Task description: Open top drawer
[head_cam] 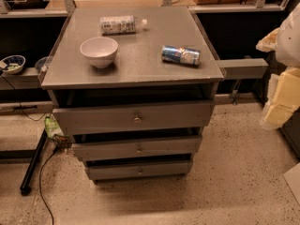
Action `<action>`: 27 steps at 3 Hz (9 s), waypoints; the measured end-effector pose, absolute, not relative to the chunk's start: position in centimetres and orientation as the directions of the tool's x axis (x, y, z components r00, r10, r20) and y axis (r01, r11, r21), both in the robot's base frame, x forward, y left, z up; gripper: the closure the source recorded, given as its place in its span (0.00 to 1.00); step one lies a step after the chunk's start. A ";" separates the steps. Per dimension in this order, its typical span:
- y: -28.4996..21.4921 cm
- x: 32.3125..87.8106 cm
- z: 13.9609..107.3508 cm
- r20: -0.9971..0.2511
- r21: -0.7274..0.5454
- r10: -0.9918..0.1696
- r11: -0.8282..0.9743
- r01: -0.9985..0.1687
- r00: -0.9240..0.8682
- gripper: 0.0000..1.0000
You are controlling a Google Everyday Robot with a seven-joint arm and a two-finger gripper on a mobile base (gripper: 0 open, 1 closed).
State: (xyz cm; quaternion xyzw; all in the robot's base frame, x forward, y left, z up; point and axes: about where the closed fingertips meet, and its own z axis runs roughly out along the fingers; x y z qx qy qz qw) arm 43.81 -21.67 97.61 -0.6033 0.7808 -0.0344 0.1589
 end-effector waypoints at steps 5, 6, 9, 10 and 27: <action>-21.3 47.3 87.2 -0.224 -0.072 -0.956 0.209 -0.975 -0.189 0.00; -22.1 50.3 84.6 -0.258 -0.017 -0.954 0.161 -0.987 -0.151 0.00; -19.4 52.1 83.0 -0.390 -0.038 -0.917 0.110 -0.993 -0.086 0.00; -16.1 52.2 81.0 -0.442 -0.022 -0.895 0.073 -0.997 -0.056 0.00; -11.1 54.1 70.8 -0.632 0.076 -0.774 -0.009 -0.997 -0.041 0.00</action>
Offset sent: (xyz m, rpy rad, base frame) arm 0.0008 -0.0023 -0.0326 -0.0017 0.0418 -0.0043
